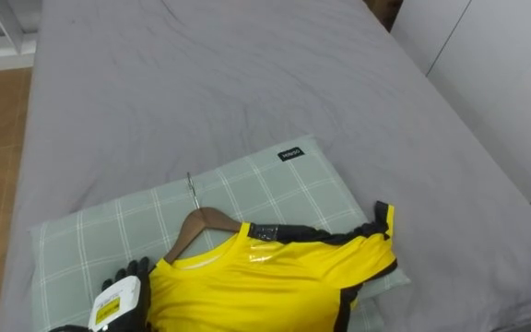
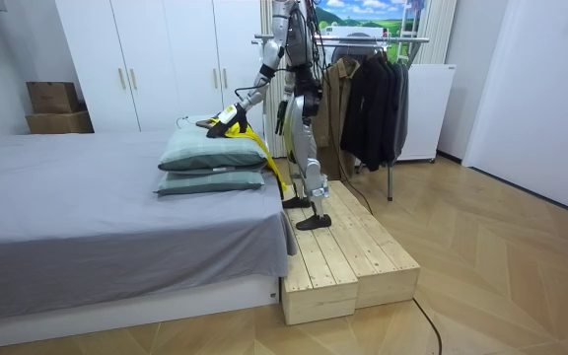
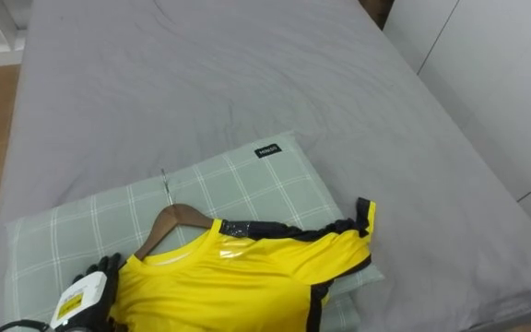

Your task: Hang clothes

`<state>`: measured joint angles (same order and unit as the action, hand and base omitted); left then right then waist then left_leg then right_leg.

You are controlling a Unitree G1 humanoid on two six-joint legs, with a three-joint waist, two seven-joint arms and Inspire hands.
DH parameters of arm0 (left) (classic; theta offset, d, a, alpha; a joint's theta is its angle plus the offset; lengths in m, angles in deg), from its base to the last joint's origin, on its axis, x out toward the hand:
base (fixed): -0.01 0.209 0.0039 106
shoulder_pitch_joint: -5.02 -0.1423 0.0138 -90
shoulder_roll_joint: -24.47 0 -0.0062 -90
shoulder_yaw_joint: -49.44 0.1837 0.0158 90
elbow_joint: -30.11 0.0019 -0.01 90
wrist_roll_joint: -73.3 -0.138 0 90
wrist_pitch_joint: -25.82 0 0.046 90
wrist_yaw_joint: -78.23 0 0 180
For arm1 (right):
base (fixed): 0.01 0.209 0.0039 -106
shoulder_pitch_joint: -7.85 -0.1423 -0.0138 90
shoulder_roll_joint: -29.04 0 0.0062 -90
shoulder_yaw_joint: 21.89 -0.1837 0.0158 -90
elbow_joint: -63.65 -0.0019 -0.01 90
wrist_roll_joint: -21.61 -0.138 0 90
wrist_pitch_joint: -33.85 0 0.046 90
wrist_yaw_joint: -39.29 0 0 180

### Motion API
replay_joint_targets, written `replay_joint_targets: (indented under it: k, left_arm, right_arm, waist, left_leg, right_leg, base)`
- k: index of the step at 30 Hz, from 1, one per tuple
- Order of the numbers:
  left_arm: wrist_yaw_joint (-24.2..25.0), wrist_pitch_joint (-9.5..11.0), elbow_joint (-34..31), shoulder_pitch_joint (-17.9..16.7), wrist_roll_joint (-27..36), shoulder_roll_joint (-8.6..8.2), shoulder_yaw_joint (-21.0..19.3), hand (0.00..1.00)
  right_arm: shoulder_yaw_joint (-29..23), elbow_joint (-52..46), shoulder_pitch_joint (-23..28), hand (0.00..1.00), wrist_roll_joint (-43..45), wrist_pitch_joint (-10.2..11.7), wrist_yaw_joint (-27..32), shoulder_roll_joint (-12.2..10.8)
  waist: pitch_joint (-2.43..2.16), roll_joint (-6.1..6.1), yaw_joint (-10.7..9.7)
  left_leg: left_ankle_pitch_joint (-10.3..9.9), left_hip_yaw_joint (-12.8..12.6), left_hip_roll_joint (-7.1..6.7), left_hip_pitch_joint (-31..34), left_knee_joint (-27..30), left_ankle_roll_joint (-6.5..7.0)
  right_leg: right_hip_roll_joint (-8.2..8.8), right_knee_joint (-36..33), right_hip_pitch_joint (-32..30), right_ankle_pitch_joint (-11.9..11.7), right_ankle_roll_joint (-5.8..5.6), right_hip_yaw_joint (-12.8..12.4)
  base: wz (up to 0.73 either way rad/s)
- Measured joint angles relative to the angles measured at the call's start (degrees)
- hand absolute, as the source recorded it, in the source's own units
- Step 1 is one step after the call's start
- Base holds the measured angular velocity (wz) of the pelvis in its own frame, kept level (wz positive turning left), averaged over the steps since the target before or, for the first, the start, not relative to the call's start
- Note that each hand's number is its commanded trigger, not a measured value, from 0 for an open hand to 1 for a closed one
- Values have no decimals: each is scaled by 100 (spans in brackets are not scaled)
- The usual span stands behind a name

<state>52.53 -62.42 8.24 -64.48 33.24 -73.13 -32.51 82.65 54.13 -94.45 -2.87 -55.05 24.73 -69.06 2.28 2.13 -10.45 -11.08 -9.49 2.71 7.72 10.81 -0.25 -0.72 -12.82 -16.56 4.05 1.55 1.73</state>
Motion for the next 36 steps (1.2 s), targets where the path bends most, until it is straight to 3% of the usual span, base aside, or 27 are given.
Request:
replay_joint_targets:
  k: [3,4,15,25,36]
  left_arm:
    - [-1,0,7,1,0,1,0,59]
    - [-1,0,8,1,0,1,0,98]
    - [-207,-5,8,237,-1,160,3,100]
    - [-128,-56,94,207,93,35,0,100]
    - [-126,-53,109,208,185,6,2,100]
  right_arm:
    - [-1,12,-4,0,2,0,2,0]
    - [-1,21,-4,0,2,0,3,0]
    - [57,113,-17,0,1,-81,6,0]
    - [55,170,-87,0,24,-122,5,0]
    - [57,207,-123,0,16,-122,10,0]
  waist:
    - [-9,14,0]
    - [-12,19,0]
    - [-25,41,8]
    - [-23,45,28]
    - [-22,57,38]
  left_leg:
    - [4,4,-5,-4,0,1]
    - [5,5,-8,-5,0,3]
    - [17,0,-43,-19,-7,23]
    - [17,1,-41,1,-14,24]
    - [17,2,-41,0,-14,24]
  right_leg:
    - [8,-6,0,-2,-1,7]
    - [12,-7,0,-3,-3,9]
    - [48,12,17,-27,-38,10]
    - [46,18,-3,-27,-38,11]
    - [45,17,-2,-27,-38,11]
  base:
    - [0]
    - [0]
    - [0]
    - [0]
    - [0]
